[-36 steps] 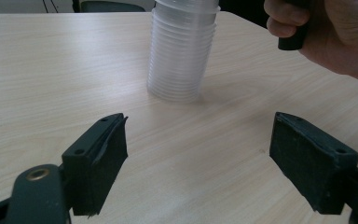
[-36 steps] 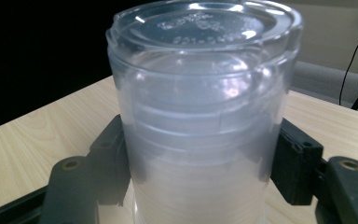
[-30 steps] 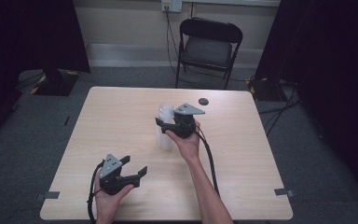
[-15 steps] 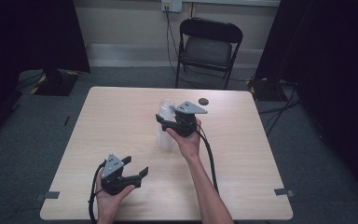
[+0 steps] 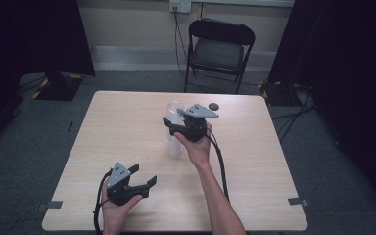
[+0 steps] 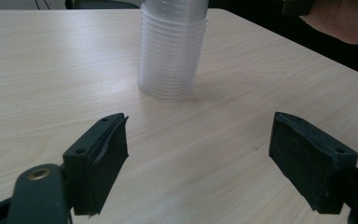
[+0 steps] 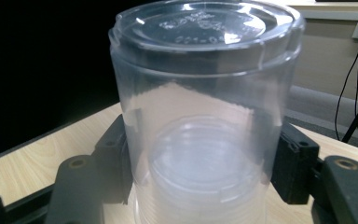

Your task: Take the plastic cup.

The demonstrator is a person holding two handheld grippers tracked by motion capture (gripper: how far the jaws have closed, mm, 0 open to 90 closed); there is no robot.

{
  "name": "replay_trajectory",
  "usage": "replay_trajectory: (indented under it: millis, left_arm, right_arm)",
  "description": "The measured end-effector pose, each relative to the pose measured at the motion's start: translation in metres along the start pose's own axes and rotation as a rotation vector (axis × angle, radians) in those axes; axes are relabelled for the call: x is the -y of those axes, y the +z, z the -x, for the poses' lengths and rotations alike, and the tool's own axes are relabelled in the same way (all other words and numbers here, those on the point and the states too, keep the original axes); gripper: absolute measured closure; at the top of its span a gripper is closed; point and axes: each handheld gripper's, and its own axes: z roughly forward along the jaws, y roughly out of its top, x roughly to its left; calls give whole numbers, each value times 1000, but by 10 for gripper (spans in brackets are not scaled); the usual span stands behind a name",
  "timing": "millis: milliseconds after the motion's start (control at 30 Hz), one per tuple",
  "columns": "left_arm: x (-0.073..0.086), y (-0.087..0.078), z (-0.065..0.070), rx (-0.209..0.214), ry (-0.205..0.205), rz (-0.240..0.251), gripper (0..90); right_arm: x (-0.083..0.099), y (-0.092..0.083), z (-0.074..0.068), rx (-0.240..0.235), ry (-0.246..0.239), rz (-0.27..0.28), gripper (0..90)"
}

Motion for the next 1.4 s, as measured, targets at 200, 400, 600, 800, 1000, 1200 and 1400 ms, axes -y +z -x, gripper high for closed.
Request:
replay_trajectory:
  millis: [200, 400, 600, 800, 1000, 1200, 1400]
  left_arm:
    - [0, 1, 0, -2, 3, -1, 193]
    - [0, 1, 1, -1, 12, -2, 193]
    - [-1, 1, 1, 3, 7, 1, 193]
    - [-1, 1, 0, 13, -2, 8, 193]
    - [-2, 2, 1, 17, -11, 17, 193]
    - [-3, 2, 2, 16, -2, 19, 198]
    - [-3, 1, 2, 24, -12, 33, 201]
  right_arm:
    - [-5, -4, 0, -2, 16, 26, 354]
    - [-10, -9, -1, -4, 20, 55, 360]
    - [-13, -12, -1, -9, 35, 76, 364]
    - [-17, -16, -2, -3, 38, 94, 371]
    - [-22, -21, -2, -4, 46, 108, 373]
    - [-28, -28, -4, -18, 54, 127, 378]
    - [-33, -35, -5, -22, 58, 144, 379]
